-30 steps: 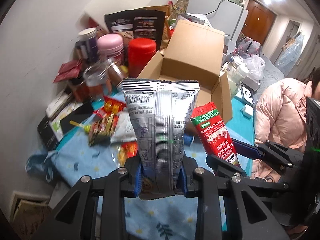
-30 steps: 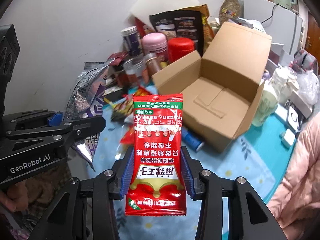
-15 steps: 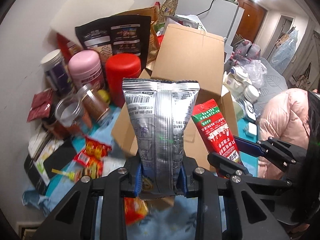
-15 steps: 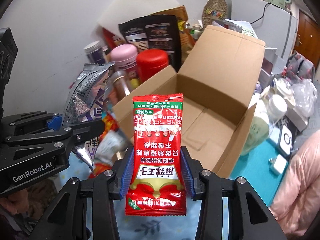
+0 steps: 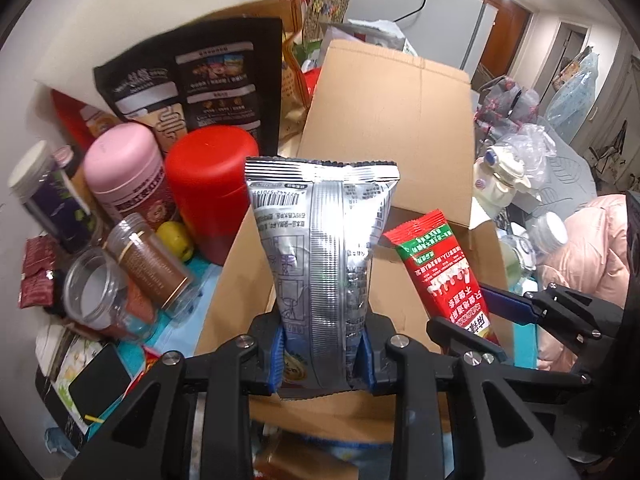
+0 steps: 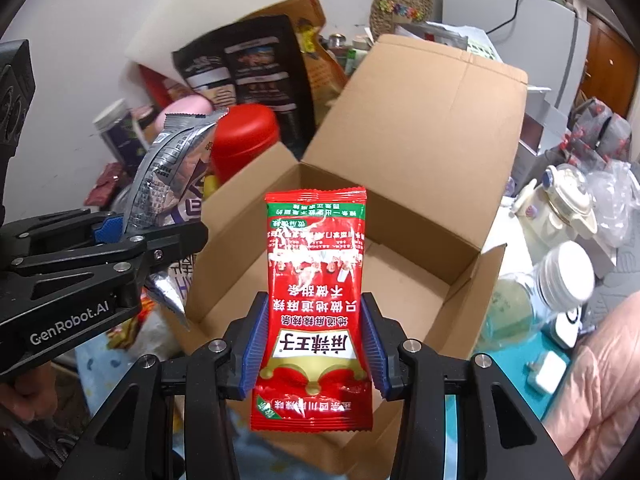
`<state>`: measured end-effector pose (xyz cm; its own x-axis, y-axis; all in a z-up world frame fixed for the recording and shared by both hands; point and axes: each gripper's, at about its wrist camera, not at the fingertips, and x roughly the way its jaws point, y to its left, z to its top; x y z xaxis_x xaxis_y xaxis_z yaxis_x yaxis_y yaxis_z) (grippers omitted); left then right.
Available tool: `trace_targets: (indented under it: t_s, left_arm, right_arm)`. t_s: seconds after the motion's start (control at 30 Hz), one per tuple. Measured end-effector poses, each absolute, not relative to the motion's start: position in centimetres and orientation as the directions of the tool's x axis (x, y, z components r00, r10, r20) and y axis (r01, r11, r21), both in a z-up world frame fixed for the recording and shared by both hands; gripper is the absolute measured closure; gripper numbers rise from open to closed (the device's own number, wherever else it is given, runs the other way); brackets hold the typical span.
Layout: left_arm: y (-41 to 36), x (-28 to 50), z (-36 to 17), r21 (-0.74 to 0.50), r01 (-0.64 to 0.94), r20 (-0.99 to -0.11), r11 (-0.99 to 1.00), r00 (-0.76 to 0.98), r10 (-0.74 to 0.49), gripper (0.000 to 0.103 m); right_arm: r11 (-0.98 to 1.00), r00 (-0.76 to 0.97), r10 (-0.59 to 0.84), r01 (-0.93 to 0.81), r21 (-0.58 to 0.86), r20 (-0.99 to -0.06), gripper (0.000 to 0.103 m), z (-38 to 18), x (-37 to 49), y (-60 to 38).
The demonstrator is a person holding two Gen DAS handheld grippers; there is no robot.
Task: Organize snacks
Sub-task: 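Carry the silver bag with the left gripper while the right carries the red packet to the cardboard box, then open both grippers to drop the silver bag and red packet into the box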
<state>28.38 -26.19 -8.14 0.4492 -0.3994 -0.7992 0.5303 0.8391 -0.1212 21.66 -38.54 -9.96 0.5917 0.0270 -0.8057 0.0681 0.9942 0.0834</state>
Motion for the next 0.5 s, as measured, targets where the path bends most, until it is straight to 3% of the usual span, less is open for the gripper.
trace_targets:
  t_s: [0.5]
  left_arm:
    - [-29.0, 32.2, -14.1, -0.062, 0.530, -0.856, 0.846, 0.408, -0.318, 0.074]
  right_arm:
    - [0.990, 0.525, -0.008, 0.123, 0.067, -0.851, 0.059, -14.3, 25.4, -40.3]
